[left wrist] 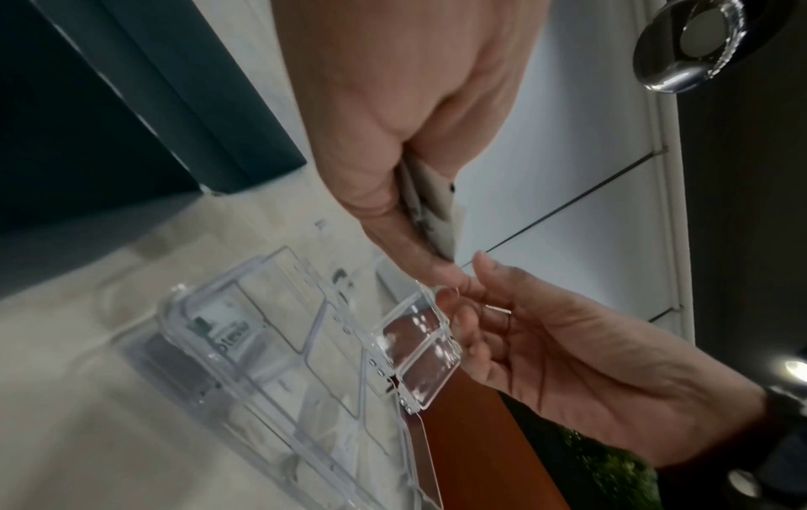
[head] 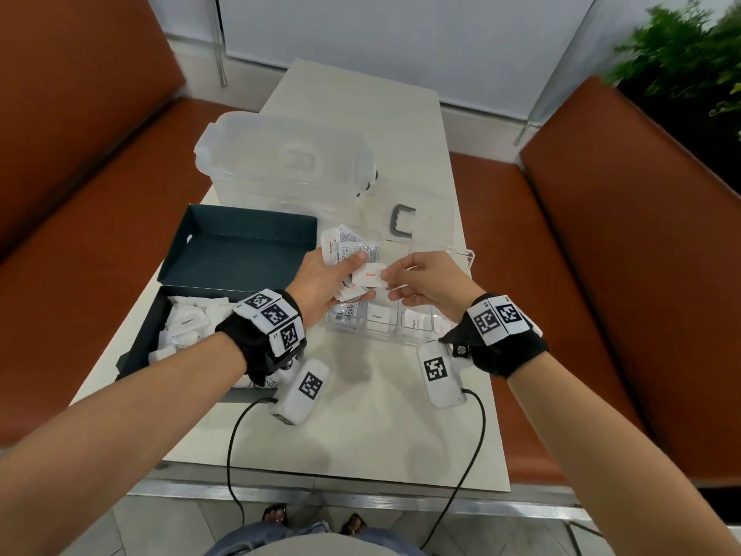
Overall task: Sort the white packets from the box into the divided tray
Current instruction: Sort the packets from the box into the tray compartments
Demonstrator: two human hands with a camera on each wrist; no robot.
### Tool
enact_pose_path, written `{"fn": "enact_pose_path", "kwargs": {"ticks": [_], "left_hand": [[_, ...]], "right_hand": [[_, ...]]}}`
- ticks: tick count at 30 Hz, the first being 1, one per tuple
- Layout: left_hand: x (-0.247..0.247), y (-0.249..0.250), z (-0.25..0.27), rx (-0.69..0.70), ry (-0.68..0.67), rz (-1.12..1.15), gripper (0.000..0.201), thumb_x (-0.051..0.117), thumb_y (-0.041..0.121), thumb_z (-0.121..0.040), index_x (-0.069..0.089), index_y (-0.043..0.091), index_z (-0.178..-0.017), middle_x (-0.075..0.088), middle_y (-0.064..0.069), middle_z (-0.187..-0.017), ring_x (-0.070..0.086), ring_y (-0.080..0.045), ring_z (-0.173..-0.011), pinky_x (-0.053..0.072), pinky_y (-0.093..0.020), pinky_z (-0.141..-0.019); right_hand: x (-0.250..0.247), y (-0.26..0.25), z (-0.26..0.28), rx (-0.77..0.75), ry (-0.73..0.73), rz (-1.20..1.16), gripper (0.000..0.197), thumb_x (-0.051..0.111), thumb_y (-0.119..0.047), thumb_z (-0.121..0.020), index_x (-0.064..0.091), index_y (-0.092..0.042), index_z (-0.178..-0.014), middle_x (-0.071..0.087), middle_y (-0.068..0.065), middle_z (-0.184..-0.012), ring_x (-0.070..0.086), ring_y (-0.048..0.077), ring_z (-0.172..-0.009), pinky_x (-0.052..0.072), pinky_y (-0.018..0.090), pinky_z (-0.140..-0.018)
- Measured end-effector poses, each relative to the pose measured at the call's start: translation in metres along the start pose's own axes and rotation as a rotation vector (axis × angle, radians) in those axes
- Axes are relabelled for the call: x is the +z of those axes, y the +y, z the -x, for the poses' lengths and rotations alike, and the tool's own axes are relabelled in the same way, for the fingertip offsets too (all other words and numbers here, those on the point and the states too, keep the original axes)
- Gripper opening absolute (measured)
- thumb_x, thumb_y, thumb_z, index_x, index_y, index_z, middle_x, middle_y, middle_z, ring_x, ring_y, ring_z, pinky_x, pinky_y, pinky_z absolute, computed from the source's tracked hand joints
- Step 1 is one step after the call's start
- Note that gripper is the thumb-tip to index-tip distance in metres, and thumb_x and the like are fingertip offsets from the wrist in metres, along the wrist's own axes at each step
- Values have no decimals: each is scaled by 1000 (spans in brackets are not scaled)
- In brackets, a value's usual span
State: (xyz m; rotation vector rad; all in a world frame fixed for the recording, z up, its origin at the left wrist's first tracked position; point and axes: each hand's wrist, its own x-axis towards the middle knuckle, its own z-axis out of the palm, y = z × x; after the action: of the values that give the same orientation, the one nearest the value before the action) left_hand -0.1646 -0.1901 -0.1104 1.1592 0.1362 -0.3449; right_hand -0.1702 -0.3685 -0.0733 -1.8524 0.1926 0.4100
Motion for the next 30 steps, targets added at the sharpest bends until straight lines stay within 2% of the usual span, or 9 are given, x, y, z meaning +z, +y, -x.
{"fn": "enact_pose_path", "kwargs": {"ticks": [4,6,8,11,15,17,19,23,30], "left_hand": [[23,-6,-6,-28,-35,-22,29,63,13,-93,60,-1,-118,70,-19,-109,72,-31,-90,60,-36,-62],[33,-7,-8,-42,-54,-25,26,62,12,-93,60,1,-117,70,-19,-109,72,-34,-88,60,-36,-62],[38,-7,-10,-57,-72,-5,26,62,11,-94,59,2,-118,69,-18,-112,73,-34,-85,60,-35,-61],[41,-8,-11,-70,-76,4,31,62,11,-93,56,1,-122,66,-17,-117,73,-33,-85,60,-34,-60],[42,-12,-12,-83,-76,-2,33,62,10,-93,55,0,-124,65,-18,-119,73,-34,-87,60,-35,-62],[41,-14,-12,-83,-76,-6,34,62,10,-93,55,0,-125,65,-19,-119,72,-35,-88,61,-36,-62],[39,-14,-13,-80,-70,1,34,62,11,-93,55,0,-124,65,-19,-120,72,-35,-88,60,-35,-61],[33,-13,-13,-69,-56,9,29,62,11,-94,58,2,-121,66,-19,-118,72,-35,-87,60,-34,-60],[26,-13,-11,-61,-65,27,28,62,11,-93,58,5,-120,66,-18,-119,71,-37,-91,61,-37,-63]], "right_hand": [[-16,10,7,-22,56,-86,15,71,-5,-83,64,0,-94,71,13,-84,71,16,-68,55,24,-63],[-34,13,7,-34,147,-97,10,71,-5,-83,64,-3,-90,71,14,-86,71,16,-65,55,23,-60],[-58,19,5,-66,303,33,4,70,-6,-84,67,-8,-87,72,11,-85,69,13,-63,56,22,-60],[-87,37,-3,-77,423,436,7,68,-12,-87,73,-14,-90,72,4,-89,66,13,-74,55,25,-73],[-87,60,-16,29,247,736,8,66,-14,-88,73,-15,-92,72,6,-100,65,20,-93,50,25,-83],[-79,66,-22,83,192,800,10,66,-15,-88,70,-23,-83,71,5,-100,64,24,-98,49,37,-92],[-71,71,-27,118,170,863,14,63,-17,-88,68,-29,-81,70,0,-101,60,25,-102,41,43,-99],[-60,79,-32,114,181,1058,19,55,-18,-90,70,-29,-91,70,-6,-98,60,22,-94,28,43,-96],[-54,91,-33,76,129,1282,32,45,-24,-94,65,-40,-112,68,-10,-107,58,19,-95,26,44,-95]]}}
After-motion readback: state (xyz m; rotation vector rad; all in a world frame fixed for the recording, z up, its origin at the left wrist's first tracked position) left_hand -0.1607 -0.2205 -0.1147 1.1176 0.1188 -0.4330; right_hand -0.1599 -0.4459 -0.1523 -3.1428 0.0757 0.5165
